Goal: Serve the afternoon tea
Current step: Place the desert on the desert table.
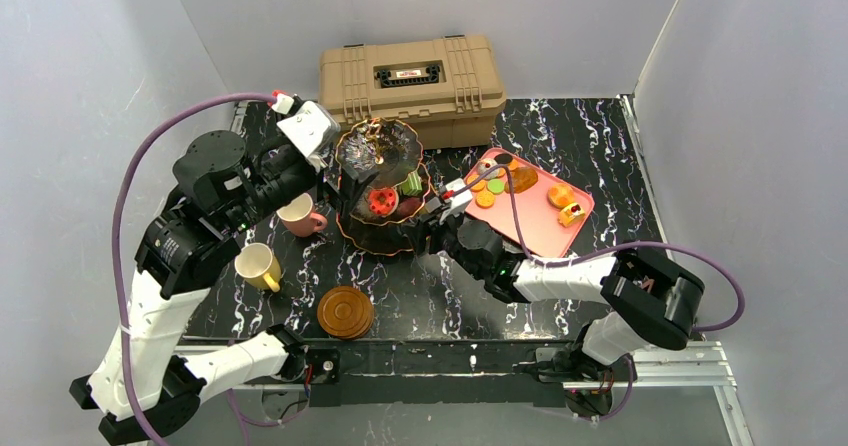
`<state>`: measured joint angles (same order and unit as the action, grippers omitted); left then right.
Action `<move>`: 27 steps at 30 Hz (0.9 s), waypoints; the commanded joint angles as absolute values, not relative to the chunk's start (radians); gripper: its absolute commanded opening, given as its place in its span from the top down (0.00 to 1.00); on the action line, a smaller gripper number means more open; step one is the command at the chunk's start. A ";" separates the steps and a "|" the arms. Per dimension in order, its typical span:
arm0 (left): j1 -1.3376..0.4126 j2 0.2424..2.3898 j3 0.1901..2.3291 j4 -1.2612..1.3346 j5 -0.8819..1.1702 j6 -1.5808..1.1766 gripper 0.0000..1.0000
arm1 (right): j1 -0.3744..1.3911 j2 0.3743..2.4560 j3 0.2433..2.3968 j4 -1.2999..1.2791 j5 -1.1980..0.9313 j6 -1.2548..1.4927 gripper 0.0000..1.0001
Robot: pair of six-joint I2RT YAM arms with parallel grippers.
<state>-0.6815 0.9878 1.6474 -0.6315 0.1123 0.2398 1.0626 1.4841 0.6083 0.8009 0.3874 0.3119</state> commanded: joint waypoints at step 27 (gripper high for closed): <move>-0.674 0.978 1.650 -0.624 0.118 0.235 0.02 | 1.030 1.221 0.561 0.732 0.446 0.265 0.29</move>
